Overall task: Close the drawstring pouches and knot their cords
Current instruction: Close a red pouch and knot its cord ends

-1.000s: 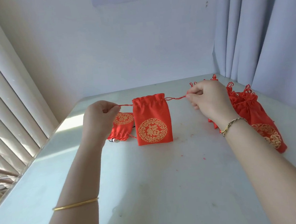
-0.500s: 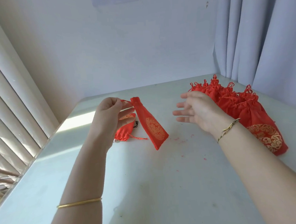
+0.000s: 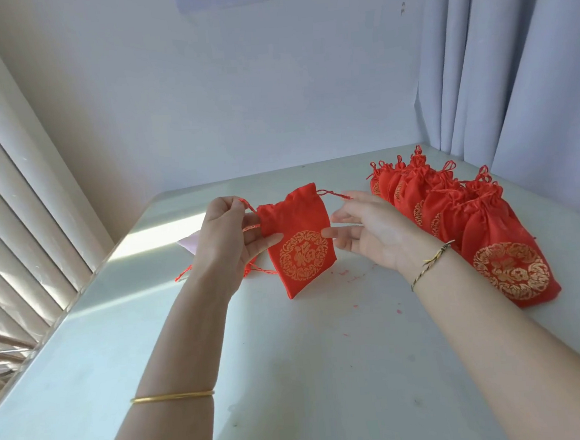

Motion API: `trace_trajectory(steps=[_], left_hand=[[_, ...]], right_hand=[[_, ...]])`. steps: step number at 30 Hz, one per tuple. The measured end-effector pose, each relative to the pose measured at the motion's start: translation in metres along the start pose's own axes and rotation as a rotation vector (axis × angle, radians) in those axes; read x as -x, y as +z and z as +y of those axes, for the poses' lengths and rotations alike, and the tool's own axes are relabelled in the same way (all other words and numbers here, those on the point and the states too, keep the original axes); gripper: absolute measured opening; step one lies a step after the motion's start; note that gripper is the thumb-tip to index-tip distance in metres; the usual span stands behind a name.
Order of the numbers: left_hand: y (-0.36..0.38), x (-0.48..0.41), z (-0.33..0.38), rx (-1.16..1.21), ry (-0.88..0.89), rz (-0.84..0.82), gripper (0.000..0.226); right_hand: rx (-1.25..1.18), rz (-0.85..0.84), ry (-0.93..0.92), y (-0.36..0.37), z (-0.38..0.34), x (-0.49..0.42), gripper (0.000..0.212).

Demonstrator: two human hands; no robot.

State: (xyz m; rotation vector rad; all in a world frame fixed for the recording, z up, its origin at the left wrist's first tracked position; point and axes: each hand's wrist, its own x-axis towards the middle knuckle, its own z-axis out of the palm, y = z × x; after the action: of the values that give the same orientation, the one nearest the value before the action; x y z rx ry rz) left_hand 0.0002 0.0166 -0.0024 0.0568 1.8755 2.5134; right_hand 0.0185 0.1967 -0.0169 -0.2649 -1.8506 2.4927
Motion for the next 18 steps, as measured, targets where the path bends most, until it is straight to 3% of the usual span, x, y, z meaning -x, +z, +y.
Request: trace_trajectory(steps=[3,12,18], left_hand=[[-0.001,0.000,0.000,-0.004,0.006,0.002,0.018],[-0.004,0.000,0.001,-0.008,0.008,0.022,0.018],[-0.004,0.000,0.001,-0.005,0.015,0.020,0.017]], right_hand=[[-0.080,-0.010,-0.019,-0.003,-0.004,0.002,0.045],[-0.009,-0.048,-0.074,-0.016,-0.006,0.002,0.013],[0.007,0.028,-0.189,-0.018,-0.005,-0.001,0.009]])
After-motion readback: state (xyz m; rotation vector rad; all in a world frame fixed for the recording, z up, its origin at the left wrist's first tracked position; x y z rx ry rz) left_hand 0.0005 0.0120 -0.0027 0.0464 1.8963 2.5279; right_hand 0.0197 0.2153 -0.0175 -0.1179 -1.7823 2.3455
